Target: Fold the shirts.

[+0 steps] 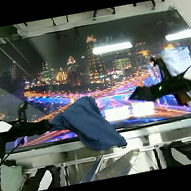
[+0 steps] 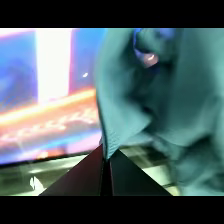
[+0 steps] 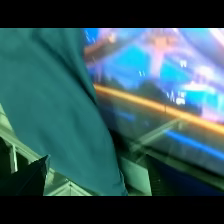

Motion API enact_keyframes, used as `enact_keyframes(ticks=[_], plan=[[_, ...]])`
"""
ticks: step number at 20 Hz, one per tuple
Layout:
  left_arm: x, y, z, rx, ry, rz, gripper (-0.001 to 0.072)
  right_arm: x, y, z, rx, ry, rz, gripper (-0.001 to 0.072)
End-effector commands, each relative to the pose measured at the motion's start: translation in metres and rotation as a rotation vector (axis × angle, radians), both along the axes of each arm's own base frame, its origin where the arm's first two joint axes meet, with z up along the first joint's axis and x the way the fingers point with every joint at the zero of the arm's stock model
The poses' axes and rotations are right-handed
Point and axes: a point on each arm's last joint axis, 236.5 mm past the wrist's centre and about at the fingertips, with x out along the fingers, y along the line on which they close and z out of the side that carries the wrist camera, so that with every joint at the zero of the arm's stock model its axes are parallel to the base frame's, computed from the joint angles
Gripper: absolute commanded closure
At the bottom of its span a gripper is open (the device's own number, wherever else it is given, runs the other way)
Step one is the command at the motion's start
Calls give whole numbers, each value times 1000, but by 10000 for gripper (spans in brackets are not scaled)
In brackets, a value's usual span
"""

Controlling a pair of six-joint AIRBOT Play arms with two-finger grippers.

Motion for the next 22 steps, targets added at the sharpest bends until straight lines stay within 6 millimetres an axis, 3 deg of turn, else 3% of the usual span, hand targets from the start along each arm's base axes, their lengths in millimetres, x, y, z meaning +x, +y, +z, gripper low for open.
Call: enact_keyframes(ticks=[1,3,7,13,18,19,20,21,22], plan=[[11,23,38,79,-98,76,698,-41,20,-65,57,156,10,40],[20,25,50,85,-126,76,698,-46,44,-86,108,203,30,42],[32,27,61,71,-96,57,698,-34,98,-118,170,253,39,43],[53,32,74,76,-112,51,698,-16,192,-122,304,295,76,51],[53,32,75,76,-115,51,698,0,243,-125,370,317,51,51],[53,32,75,76,-115,51,698,-1,250,-124,384,321,60,130],[53,32,75,77,-115,51,698,-2,253,-120,396,302,88,451],[53,33,75,79,-115,50,698,-2,253,-110,425,284,119,691],[53,34,74,89,-119,44,698,1,248,-96,459,279,137,691]])
